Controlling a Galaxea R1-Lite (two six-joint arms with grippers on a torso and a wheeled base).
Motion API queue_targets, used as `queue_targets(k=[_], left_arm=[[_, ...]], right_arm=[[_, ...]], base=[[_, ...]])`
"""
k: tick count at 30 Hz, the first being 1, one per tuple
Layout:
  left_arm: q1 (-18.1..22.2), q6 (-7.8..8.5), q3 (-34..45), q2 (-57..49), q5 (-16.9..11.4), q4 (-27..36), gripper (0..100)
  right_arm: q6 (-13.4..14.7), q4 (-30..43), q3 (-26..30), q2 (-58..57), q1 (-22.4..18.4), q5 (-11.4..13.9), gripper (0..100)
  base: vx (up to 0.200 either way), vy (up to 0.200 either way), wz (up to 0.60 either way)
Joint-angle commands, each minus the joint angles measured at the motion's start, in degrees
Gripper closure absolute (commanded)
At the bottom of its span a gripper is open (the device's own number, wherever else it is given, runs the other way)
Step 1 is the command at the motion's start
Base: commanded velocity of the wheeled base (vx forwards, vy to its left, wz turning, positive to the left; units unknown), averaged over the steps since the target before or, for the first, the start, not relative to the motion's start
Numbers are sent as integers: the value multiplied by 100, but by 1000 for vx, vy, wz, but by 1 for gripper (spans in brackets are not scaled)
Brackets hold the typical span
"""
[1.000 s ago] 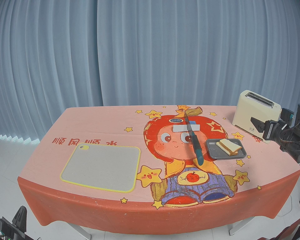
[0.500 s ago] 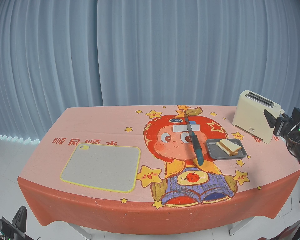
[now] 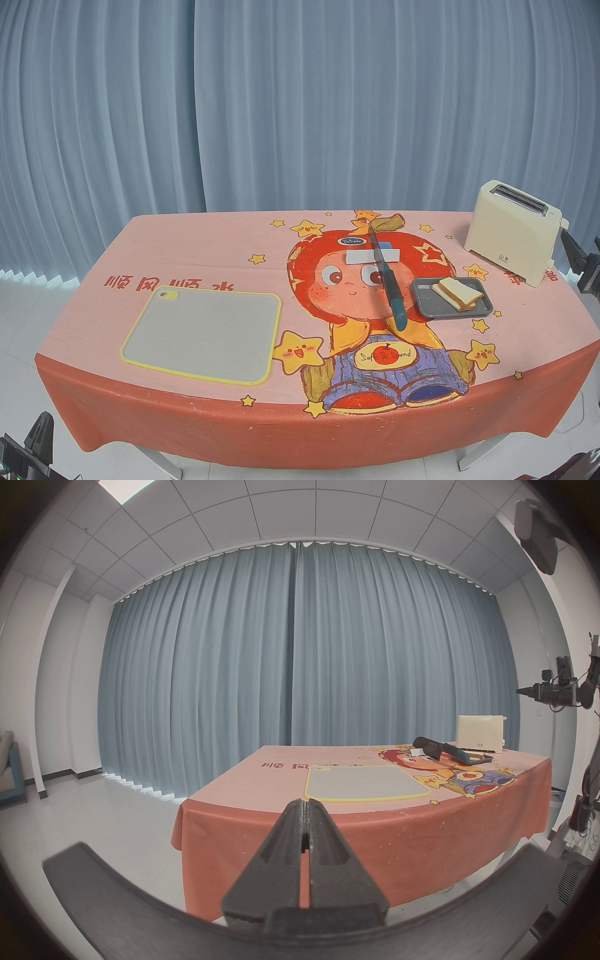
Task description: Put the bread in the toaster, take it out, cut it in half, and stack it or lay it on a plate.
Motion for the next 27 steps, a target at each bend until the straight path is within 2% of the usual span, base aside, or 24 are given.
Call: queue_targets(k=[1,5,11,16,20,21,22,25,27], left_arm=[[2,-2,101,7,4,-4,100],[2,-2,101,-2,4,5,100],[2,-2,101,-2,4,-4,100],[2,-2,101,7,4,-4,100],[2,-2,101,7,4,5,100],[2,-2,101,7,4,5,100],[2,-2,101,-2,4,-4,100],[2,-2,101,-2,4,-4,100],[2,-2,101,7,4,-4,100]], right_arm=[[-123,18,431,-1017,-122,19,0],[-132,18,756,-1483,-131,36,0],[-132,27,1195,-2081,-140,344,0],[-211,633,1441,-2696,-122,370,0],[-238,2074,1424,-3804,-78,528,0],[-238,2171,1415,-3874,-78,546,0],[-255,2707,1380,-4322,-87,651,0],[-308,3419,1353,-4876,-96,818,0],[-325,4272,1371,-5517,-122,985,0]], base=[[0,0,0],[0,0,0],[0,0,0],[0,0,0],[0,0,0],[0,0,0],[0,0,0],[0,0,0],[0,0,0]])
